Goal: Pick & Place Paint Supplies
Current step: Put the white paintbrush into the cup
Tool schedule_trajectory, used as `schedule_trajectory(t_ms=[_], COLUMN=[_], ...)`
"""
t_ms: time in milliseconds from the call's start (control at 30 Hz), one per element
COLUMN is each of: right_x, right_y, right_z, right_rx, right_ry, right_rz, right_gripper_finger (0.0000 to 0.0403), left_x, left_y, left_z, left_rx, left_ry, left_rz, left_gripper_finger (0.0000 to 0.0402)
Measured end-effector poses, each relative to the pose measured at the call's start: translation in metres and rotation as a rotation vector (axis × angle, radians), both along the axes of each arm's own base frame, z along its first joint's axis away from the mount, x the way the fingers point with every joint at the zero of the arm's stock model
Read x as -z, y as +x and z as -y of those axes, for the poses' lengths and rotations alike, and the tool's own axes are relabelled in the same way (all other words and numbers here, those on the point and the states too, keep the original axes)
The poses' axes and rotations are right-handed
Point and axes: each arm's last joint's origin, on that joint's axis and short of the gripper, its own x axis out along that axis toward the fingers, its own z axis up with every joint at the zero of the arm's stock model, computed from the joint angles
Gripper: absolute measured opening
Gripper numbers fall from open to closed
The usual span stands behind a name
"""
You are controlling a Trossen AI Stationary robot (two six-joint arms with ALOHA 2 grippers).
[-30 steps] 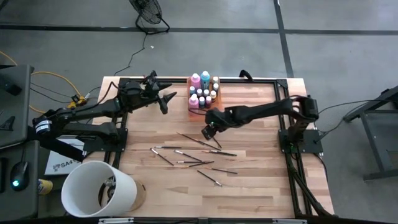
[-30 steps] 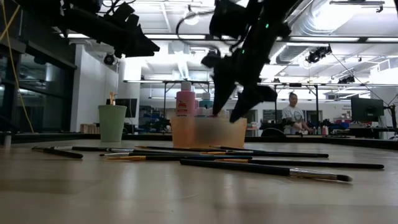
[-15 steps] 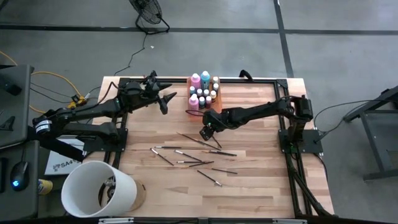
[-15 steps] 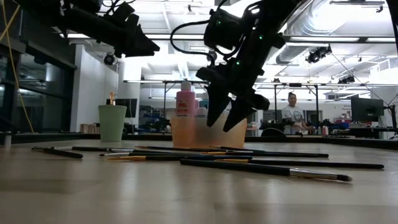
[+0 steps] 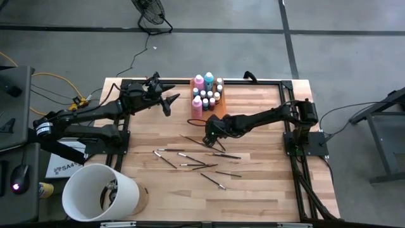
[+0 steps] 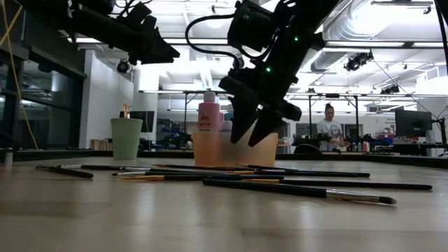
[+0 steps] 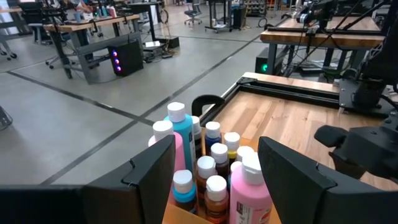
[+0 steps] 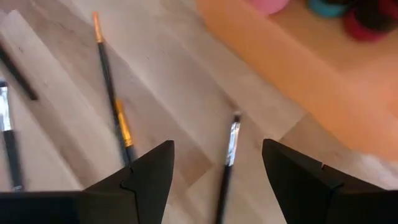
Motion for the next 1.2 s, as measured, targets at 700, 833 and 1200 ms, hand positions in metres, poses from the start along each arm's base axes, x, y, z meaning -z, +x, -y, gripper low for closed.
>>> schedule_trajectory(t_ms=[700, 833, 1200], right_x=[-0.052, -0.055, -0.050], right_y=[0.020, 0.018, 0.014], right_z=[0.000, -0.004, -0.007], right_rx=[-0.008, -0.012, -0.100], right_ry=[0.081, 0.138, 0.198], right_rz=[0.032, 0.007, -0.069], right_gripper_finger=[0.0216, 0.0193, 0.0168], left_x=[0.000, 0.000, 0.000], left_y=[0.000, 0.000, 0.000], left_z=[0.000, 0.000, 0.000], left_rx=[-0.002, -0.002, 0.000], left_ry=[0.006, 0.005, 0.005], left_rz=[-0.005, -0.006, -0.006], left_gripper_finger=[0.0225, 0.0225, 0.0225])
